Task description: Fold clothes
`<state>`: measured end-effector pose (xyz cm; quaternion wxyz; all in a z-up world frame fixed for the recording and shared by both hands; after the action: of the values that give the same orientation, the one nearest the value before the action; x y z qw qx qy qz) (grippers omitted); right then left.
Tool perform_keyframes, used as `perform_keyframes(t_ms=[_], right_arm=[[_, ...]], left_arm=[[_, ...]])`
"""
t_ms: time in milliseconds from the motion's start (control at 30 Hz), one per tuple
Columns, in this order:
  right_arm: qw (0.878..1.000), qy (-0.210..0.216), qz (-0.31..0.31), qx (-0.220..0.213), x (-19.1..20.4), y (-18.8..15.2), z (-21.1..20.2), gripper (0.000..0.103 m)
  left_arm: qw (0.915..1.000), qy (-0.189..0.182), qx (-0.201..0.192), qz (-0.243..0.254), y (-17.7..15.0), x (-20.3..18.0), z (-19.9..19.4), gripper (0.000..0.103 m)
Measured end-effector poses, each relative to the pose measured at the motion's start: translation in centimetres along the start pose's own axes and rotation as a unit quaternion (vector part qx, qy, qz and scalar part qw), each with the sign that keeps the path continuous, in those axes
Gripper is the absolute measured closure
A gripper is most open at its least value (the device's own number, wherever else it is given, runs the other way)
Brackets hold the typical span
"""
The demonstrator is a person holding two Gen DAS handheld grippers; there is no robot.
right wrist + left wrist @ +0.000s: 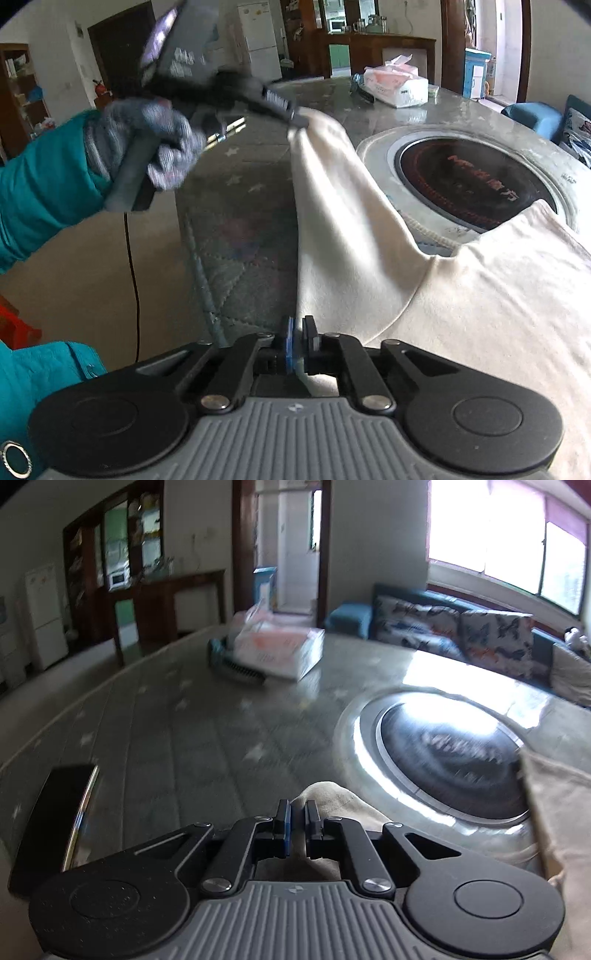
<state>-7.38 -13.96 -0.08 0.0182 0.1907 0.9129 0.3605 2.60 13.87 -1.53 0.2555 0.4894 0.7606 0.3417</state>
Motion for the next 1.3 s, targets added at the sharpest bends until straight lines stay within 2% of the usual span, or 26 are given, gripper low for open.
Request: perform_keyframes(t_ms=[67,167,200,300,400,567,633,733,833,933,967,1000,1067,1300], right_arm=[[1.000,-0.006,0.003,-0.009,-0.3,0.3,-0.6,0.092],[0.999,-0.029,0.013,-0.022,-1.3,0.4,-1.8,0.081],[0.999,-0.042,0.020,-0.024,-1.8,0.1,-2.3,0.075],[0.995,-0.083,0.049,-0.032,-3.5,-1.2,-4.4,0.073],[0.986,-0.131,0.096,-0.038,-6.0,-3.3,-7.0,0.067],[0.960,-0.210,0.180,-0.040,-9.9,-8.7,-11.1,0.067],[0.952,-0.229,0.199,-0.041,-10.7,-10.1,-12.2,0.067],[0.932,-0.267,0.242,-0.045,-12.8,-13.7,-14.6,0.067],[0.911,-0.302,0.278,-0.045,-14.5,-17.6,-16.5,0.067],[0.895,-0.326,0.300,-0.055,-15.2,-20.0,-18.6,0.066],[0.890,-0.335,0.305,-0.058,-15.4,-20.7,-19.3,0.063],[0.886,-0.342,0.308,-0.059,-15.5,-21.3,-19.8,0.061],[0.875,-0.359,0.321,-0.061,-15.8,-22.7,-21.0,0.061],[0.830,-0.409,0.373,-0.069,-17.2,-27.3,-24.7,0.061]], left_arm=[[0.9999,0.006,0.012,-0.005,-0.8,0.7,0.5,0.095],[0.9997,0.011,0.022,-0.008,-1.8,1.1,0.9,0.094],[0.9996,0.012,0.023,-0.009,-2.1,1.2,1.0,0.094],[0.9996,0.012,0.024,-0.007,-2.4,1.2,1.1,0.093],[0.9996,0.014,0.024,-0.004,-2.4,1.2,1.1,0.093],[0.9995,0.021,0.024,-0.001,-2.3,1.0,1.1,0.093],[0.9994,0.025,0.024,0.002,-2.3,0.9,1.1,0.093],[0.9992,0.031,0.024,0.008,-2.2,0.8,1.1,0.092],[0.9990,0.035,0.026,0.013,-2.2,0.7,1.2,0.086],[0.9988,0.036,0.028,0.018,-2.1,0.5,0.9,0.081],[0.9988,0.036,0.026,0.021,-2.0,0.4,0.6,0.077],[0.9988,0.036,0.025,0.023,-1.9,0.3,0.4,0.068],[0.9988,0.036,0.018,0.027,-1.6,0.0,-0.1,0.057],[0.9989,0.010,-0.004,0.046,-0.3,-2.4,-2.0,0.054]])
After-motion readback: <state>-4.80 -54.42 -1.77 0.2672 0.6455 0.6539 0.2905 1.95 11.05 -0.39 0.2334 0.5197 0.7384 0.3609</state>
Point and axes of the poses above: each gripper's, at about its wrist camera, not at the fingertips, and z roughly the way its jaws point, x to its left, y to its top, the point moved 9 cm from there along z, roughly the way its jaws point, and after that the axes turned 3 degrees about -z, right-handed, at the moved point
